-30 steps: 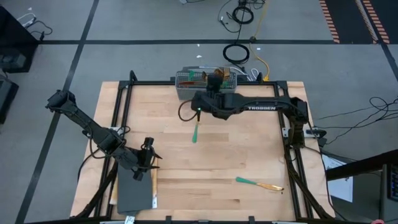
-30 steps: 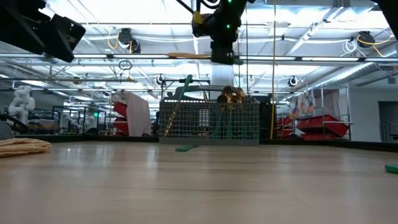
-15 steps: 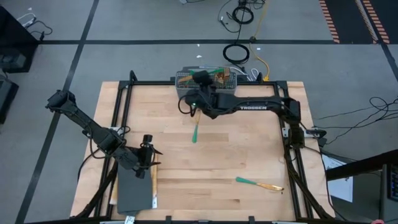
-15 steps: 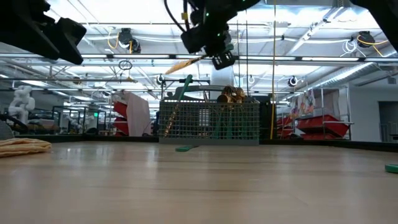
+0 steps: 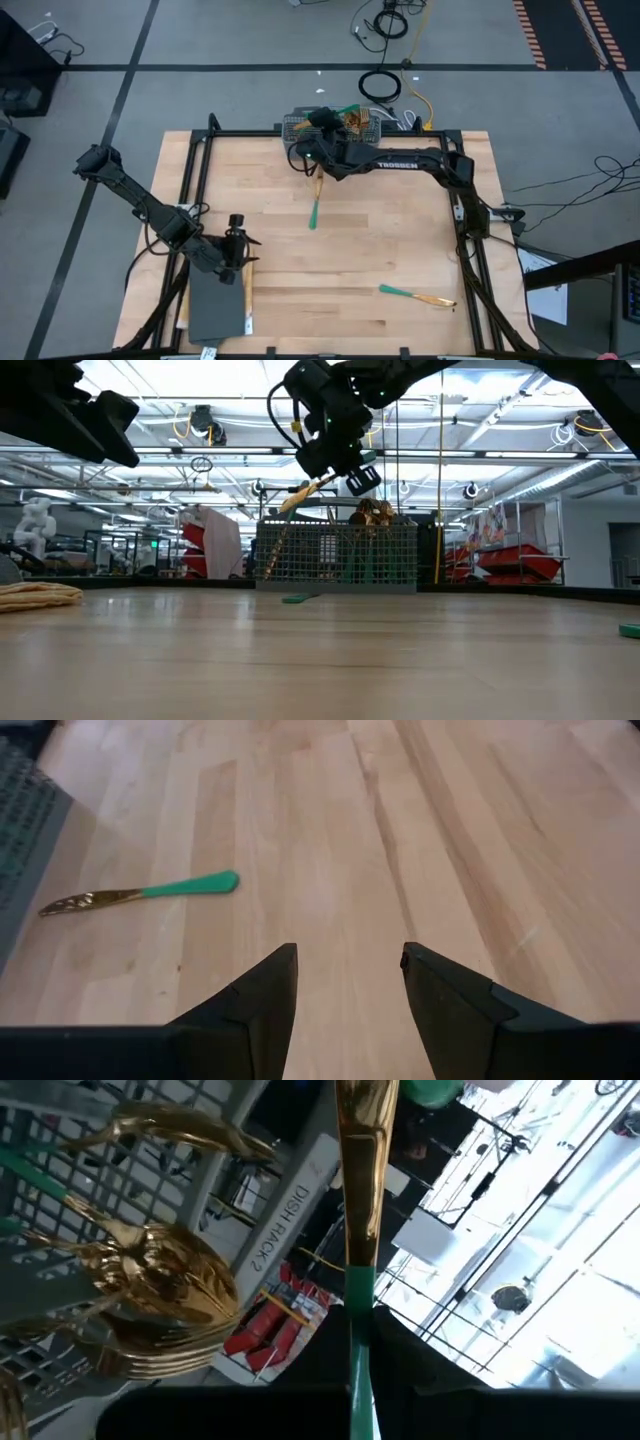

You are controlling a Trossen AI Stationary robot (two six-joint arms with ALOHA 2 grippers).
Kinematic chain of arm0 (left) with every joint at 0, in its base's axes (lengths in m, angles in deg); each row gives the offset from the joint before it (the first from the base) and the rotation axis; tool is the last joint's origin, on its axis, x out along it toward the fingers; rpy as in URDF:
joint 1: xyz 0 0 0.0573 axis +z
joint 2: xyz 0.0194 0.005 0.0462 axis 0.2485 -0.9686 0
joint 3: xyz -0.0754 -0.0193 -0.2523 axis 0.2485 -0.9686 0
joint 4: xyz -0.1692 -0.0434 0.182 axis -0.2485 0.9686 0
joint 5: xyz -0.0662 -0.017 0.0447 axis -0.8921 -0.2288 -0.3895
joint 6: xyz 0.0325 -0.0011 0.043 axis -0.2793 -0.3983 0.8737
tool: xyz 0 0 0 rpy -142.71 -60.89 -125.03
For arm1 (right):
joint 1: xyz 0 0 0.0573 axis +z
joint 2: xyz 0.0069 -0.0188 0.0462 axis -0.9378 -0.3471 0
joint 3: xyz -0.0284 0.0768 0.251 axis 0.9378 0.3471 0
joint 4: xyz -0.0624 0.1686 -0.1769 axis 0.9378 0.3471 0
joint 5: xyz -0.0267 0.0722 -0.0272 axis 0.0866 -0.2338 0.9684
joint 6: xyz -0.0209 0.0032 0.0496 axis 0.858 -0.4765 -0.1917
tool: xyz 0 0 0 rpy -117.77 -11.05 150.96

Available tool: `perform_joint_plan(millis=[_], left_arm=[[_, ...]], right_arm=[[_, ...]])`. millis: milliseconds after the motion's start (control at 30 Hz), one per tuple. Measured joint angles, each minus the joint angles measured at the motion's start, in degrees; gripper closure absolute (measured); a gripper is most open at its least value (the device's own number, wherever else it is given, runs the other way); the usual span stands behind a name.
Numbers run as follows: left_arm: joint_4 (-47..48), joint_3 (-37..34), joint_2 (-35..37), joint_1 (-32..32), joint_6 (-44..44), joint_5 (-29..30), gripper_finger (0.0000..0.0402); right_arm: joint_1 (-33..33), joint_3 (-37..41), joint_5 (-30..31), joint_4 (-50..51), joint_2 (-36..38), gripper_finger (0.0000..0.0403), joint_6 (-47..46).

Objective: Sort silverware
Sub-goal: Put the green knife into the gray silverware holder

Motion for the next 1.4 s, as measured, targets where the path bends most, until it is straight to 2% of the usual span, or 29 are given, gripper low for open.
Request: perform_joint_plan(millis=[200, 667, 867, 1400], left_arm=[[1.24, 0.0, 0.0, 0.0, 0.04, 3.33, 0.0212], [2.34, -0.04, 0.0, 0.0, -0.26, 4.47, 0.0212], [2.16, -0.04, 0.0, 0.0, -0.28, 4.51, 0.0212], [2.34, -0.04, -0.02, 0.0, -0.22, 6.02, 0.0212]], right_arm=[[-0.2, 0.0, -1.68, -2.2, -1.61, 0.0402, 5.03], [-0.07, 0.0, -3.69, -8.4, -3.93, 0.0403, 14.32], [-0.07, 0.0, -5.34, -7.78, -3.93, 0.04, 16.55], [-0.07, 0.0, -8.88, -12.16, -3.91, 0.0284, 17.45]])
